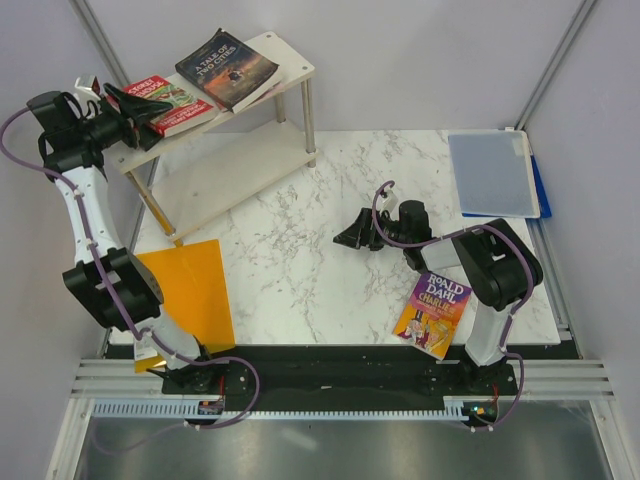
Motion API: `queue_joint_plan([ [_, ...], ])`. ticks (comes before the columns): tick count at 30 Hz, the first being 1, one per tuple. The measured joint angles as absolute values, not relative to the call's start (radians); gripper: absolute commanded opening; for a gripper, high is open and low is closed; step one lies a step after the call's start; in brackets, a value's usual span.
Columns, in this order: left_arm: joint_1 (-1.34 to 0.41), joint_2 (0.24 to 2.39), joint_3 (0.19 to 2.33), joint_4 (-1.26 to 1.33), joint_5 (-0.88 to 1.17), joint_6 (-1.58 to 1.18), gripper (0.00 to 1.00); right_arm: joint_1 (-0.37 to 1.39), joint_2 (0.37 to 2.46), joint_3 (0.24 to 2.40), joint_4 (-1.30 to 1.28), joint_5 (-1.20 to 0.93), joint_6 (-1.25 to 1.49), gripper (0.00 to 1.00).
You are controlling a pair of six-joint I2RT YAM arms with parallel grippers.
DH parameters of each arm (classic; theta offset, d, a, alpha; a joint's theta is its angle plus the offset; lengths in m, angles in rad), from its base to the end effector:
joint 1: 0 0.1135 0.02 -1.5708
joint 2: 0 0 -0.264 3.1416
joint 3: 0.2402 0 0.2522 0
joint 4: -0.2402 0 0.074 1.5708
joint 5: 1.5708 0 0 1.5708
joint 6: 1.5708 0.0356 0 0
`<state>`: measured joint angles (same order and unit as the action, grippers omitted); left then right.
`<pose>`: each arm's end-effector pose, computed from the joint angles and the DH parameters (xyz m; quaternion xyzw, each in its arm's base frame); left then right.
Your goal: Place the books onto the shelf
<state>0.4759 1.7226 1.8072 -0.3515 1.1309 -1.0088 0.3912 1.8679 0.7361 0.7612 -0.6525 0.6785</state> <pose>0.3569 0.1477 0.4314 -0.2142 0.7143 -0.5458 0.3821 0.3163 0.1538 0.1327 -0.0672 0.7996 0.5002 0.3254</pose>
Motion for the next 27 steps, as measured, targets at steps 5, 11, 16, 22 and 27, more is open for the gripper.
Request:
queue_joint_plan([
  [5,0.476,1.746,1.819,-0.374,1.126,-0.994,0.02,0.391,1.868,0.736,0.762,-0.653,0.679,0.98],
  [11,0.474,1.777,1.819,-0.377,1.137,-0.981,0.02,0.391,1.868,0.736,0.762,-0.653,0.679,0.98],
  [16,0.474,1.777,1.819,-0.379,1.152,-0.979,0.02,0.391,1.868,0.736,0.762,-0.653,0.679,0.98],
  [22,0.469,1.787,1.826,-0.38,1.181,-0.979,0.06,0.391,1.868,0.736,0.762,-0.653,0.679,0.98],
  [27,0.465,1.795,1.834,-0.38,1.203,-0.979,0.43,0.391,1.868,0.736,0.762,-0.653,0.68,0.98],
])
